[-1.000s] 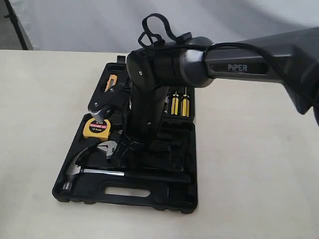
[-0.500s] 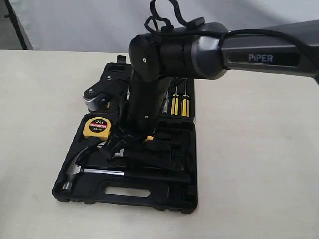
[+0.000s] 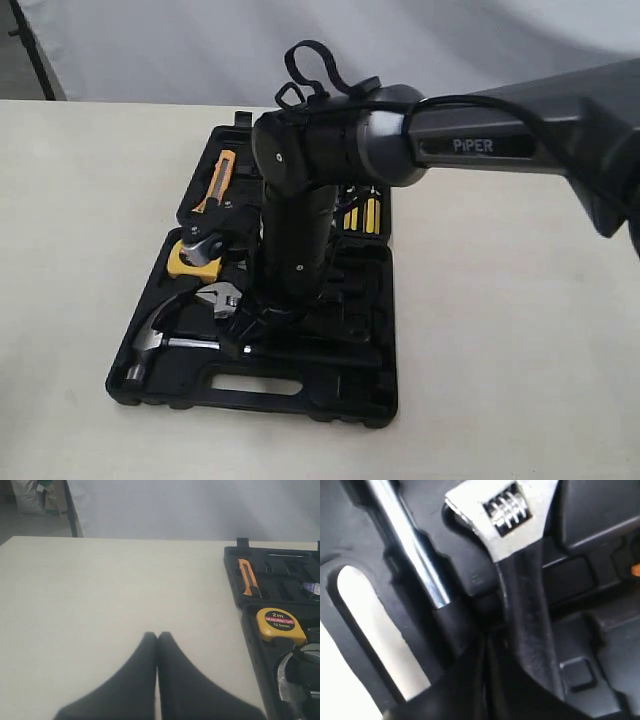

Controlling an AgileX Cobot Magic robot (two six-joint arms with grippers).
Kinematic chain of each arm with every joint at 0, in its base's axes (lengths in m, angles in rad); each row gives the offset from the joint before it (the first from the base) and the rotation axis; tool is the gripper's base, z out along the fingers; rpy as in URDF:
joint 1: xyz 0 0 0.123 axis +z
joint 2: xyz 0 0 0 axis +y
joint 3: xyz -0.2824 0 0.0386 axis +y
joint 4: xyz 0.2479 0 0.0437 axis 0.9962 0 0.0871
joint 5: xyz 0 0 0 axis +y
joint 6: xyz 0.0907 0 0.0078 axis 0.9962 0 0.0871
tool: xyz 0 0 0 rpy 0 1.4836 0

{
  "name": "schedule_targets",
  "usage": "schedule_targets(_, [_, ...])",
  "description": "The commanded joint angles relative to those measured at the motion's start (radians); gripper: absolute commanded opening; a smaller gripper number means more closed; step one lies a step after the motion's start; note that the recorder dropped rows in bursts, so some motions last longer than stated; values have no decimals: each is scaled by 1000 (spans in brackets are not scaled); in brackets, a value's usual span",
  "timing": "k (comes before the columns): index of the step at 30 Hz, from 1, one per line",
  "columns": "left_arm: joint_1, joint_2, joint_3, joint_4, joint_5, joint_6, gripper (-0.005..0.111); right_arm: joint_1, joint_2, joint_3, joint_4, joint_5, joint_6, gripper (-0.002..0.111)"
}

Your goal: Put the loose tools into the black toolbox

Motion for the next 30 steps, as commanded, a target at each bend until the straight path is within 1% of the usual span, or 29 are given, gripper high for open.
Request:
schedule_targets(1, [3,-8,9,-14,-17,-10,1,-4,0,1,-101,1,11,0])
schedule_targets(9, [3,-8,9,-14,-17,-10,1,-4,4,1,-126,-9,11,0])
schedule_targets(14, [3,-8,9,-14,-17,-10,1,-4,-58,0,-79,6,11,0])
schedule_targets(20, [3,-8,9,-14,-17,-10,1,-6,-130,0,-58,-96,67,0])
schedule_targets(24, [3,-8,9,-14,-17,-10,1,-19,-68,1,-58,-126,100,0])
schedule_targets(30, [3,-8,9,-14,-17,-10,1,-27,90,0,-65,-106,110,0])
